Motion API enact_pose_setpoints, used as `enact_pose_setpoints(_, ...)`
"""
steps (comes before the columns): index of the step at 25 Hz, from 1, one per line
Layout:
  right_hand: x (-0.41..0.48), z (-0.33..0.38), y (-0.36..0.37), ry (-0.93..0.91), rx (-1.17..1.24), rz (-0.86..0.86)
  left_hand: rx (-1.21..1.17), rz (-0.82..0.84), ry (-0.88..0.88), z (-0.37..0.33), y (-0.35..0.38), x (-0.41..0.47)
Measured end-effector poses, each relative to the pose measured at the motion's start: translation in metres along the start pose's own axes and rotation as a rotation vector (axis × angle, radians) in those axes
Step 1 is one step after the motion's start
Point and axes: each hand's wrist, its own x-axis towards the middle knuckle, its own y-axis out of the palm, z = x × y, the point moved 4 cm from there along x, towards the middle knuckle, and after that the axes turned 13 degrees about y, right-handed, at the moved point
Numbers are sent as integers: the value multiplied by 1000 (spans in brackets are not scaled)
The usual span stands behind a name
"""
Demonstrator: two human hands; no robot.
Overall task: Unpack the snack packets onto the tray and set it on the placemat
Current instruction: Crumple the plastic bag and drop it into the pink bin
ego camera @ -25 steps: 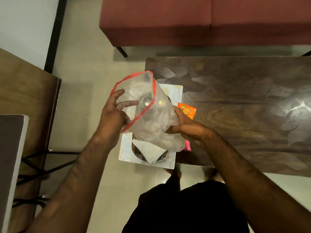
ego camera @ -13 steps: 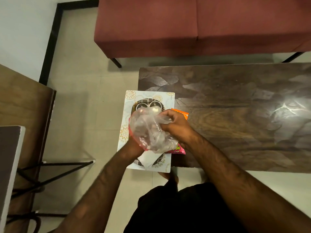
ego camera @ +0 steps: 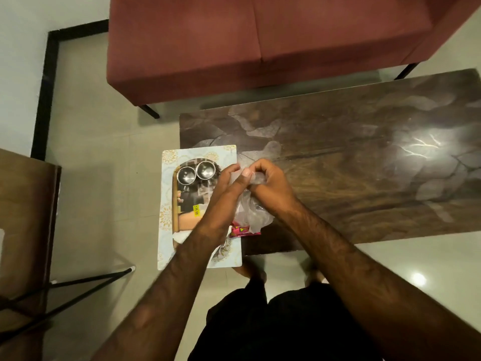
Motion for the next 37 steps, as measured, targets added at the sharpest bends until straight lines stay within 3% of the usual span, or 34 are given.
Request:
enact_pose_setpoints(3,-14,-2,-39,-9,76,17,76,-177,34,5,39,6)
enact_pose_setpoints(6,-25,-11,-90,10,15,36,-43,-239,35,13,81,8)
enact_pose_setpoints(10,-45,-18,-144,37,259,323,-90,-265,67,10,146,9)
enact_pose_setpoints(13,-57,-25,-196,5,233,375,-76,-281,22,6,202,9)
enact_pose_setpoints(15,-64,-27,-227,-14,157,275,-191,-230,-139,7,235,7)
enact_pose_setpoints(18,-69,-22,-264,-97,-26,-12,-374,-118,-323,6,277,5)
enact_pose_setpoints(23,-51,-30,-333,-103,-80,-327,-26,122,-244,5,341,14)
enact_pose_setpoints(25,-44,-33,-355,-90,-62,-359,10,269,-163,6,358,20)
enact_pose_setpoints(29,-33,-35,-399,-42,12,-451,-140,539,-129,1,390,38)
enact_pose_setpoints(32,-29,-37,-424,17,94,-507,-70,548,-116,3,410,57)
enact_pose_setpoints(37,-23,-43,-467,117,146,-461,110,450,-71,11,450,91)
